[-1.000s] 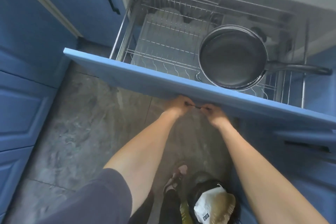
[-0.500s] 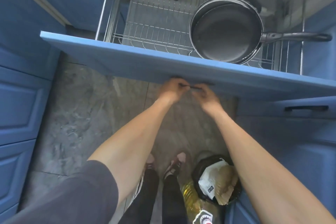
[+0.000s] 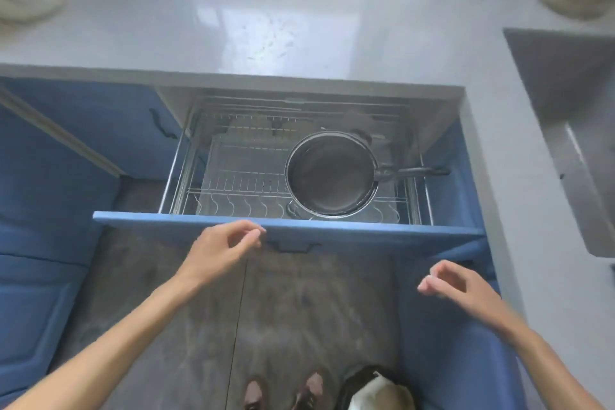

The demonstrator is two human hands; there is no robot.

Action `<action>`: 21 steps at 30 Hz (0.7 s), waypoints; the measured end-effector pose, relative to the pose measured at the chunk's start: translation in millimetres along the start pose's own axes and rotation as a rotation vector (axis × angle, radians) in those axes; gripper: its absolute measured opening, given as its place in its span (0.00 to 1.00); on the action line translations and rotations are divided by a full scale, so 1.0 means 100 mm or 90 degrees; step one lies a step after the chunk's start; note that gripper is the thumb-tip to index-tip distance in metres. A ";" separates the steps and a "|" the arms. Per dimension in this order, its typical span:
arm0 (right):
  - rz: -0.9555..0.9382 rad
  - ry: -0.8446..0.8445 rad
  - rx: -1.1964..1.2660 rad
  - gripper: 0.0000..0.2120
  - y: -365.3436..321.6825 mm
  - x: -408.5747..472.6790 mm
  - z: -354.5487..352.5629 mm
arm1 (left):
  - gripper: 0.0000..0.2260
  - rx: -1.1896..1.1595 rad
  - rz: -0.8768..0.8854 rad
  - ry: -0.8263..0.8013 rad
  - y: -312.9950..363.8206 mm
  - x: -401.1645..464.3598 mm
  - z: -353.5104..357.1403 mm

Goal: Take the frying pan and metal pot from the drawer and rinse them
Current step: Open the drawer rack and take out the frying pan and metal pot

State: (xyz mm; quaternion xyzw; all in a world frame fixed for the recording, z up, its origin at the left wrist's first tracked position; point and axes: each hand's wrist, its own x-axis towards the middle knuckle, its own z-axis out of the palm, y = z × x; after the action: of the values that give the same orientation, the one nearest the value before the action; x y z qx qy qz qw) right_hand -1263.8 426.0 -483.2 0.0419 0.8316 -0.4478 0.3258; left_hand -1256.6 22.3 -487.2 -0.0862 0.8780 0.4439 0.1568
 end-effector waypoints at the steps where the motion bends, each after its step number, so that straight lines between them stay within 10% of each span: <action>1: -0.012 0.016 0.002 0.09 -0.10 0.00 -0.17 | 0.13 -0.014 0.016 0.026 0.17 0.09 -0.09; 15: -0.054 0.050 -0.051 0.07 -0.64 2.07 -0.59 | 0.08 0.104 0.037 -0.149 0.15 2.45 0.31; 21: -0.084 0.037 -0.326 0.14 -0.19 3.03 -0.64 | 0.10 0.183 0.008 -0.165 -0.29 3.07 0.75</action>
State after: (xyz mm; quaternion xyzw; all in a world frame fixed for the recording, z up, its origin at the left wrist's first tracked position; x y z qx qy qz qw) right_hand -1541.0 396.7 -619.9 -0.0830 0.9277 -0.2419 0.2718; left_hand -1520.5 62.1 -659.4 0.0008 0.9055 0.3220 0.2762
